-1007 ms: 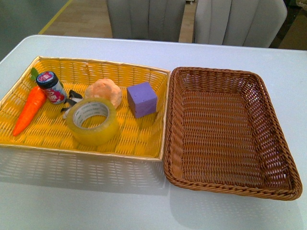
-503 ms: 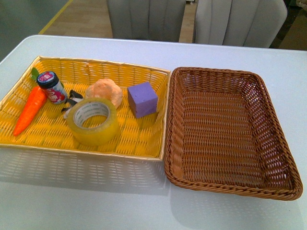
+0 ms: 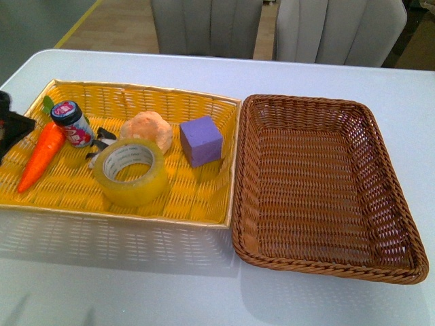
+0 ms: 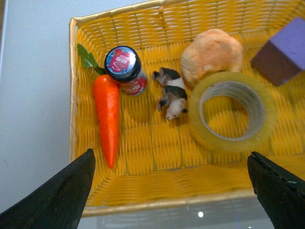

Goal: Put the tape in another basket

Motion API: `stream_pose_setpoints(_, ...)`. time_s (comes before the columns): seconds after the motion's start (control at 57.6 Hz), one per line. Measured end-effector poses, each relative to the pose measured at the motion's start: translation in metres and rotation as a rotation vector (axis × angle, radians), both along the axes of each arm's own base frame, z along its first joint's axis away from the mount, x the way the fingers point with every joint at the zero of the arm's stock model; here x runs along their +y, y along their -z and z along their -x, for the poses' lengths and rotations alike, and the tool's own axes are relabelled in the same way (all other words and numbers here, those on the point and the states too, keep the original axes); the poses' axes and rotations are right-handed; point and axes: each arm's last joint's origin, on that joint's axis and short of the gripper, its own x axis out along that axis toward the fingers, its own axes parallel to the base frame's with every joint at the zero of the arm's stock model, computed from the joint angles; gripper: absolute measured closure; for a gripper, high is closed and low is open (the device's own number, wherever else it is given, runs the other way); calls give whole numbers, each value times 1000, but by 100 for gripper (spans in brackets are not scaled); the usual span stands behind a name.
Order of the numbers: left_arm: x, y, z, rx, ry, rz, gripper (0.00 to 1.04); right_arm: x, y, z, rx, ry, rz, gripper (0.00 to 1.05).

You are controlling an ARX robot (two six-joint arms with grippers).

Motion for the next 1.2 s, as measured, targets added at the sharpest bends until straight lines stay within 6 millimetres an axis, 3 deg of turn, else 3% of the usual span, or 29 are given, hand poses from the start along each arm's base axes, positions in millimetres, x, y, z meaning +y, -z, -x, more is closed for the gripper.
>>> stream_pose_setpoints(0.26, -10, 48, -66, 86, -95, 13, 9, 0, 0, 0, 0, 0, 0, 9)
stream_pose_setpoints(0.503, -18, 79, -97, 156, -143, 59, 9, 0, 0, 0, 0, 0, 0, 9)
stream_pose_setpoints(0.816, -27, 109, -107, 220, -162, 75, 9, 0, 0, 0, 0, 0, 0, 9)
stream_pose_setpoints(1.197, -37, 115, -110, 212, -168, 98, 9, 0, 0, 0, 0, 0, 0, 9)
